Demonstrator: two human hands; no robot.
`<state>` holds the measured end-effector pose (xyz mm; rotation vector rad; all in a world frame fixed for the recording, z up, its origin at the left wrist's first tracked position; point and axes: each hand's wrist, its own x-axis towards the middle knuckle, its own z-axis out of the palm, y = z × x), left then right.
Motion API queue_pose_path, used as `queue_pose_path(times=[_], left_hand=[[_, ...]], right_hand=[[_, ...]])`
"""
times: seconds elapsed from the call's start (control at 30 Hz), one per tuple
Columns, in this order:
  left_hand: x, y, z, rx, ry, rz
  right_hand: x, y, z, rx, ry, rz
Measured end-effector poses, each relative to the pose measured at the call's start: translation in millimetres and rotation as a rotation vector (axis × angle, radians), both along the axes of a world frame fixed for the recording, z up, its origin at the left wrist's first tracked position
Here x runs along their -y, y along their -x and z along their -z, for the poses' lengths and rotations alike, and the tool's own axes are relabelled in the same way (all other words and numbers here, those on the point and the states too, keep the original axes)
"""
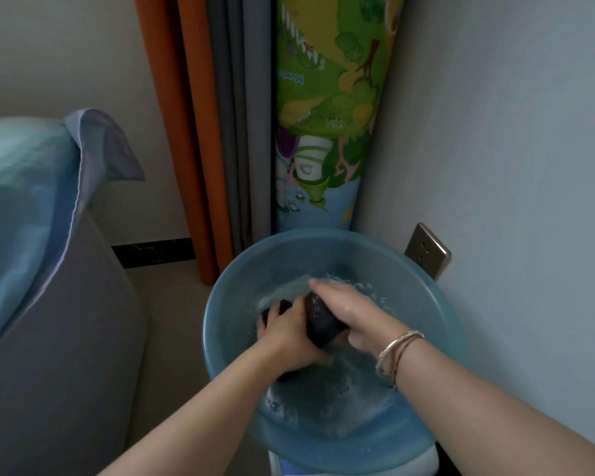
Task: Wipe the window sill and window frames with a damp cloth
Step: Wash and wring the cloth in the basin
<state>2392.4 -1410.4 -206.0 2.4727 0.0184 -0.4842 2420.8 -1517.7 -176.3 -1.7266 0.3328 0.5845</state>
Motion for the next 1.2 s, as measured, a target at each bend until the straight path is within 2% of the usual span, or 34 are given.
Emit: queue_pose_path(times=[0.1, 0.2, 0.33, 0.43, 0.53, 0.6, 0.7, 0.87, 0.97, 1.03, 1.1, 1.2], left_hand=[[-1, -6, -2, 0.160, 0.254, -0.200], [-1, -4, -9, 0.237, 0.344, -0.264], [-9, -3, -18, 0.285, 0.482, -0.320], [-11, -2, -33, 0.367, 0.607, -0.329], [-6, -2, -51, 0.446, 0.767, -0.307], [-2, -3, -61, 0.456, 0.811, -0.269], [1, -3, -75, 0.452, 0.840, -0.202], [-1, 1, -72, 0.305, 0.931, -0.106], [-2, 3, -68, 0.320, 0.896, -0.149], [-5, 0, -65, 0.399, 0.793, -0.234], [-9, -4, -59, 0.399, 0.759, -0.361], [-11, -5, -50, 0.127, 0.851, -0.524]], right_hand=[[-2, -4, -16, 0.066, -0.199, 0.123], [-2, -6, -27, 0.102, -0.294, 0.189], [13, -12, -19, 0.112, -0.176, 0.373], [29, -17, -1, 0.003, -0.034, 0.343], [32, -18, 12, -0.154, -0.020, 0.244], [30, -12, 15, -0.268, -0.127, 0.248], [26, -4, 15, -0.385, -0.408, 0.260], [25, 1, 16, -0.315, -0.664, 0.128], [21, -3, 14, -0.304, -0.771, 0.058], [14, -6, 10, -0.222, -0.713, 0.021], [10, -8, 6, -0.137, -0.566, 0.011], [11, -11, 6, 0.033, -0.361, 0.033]])
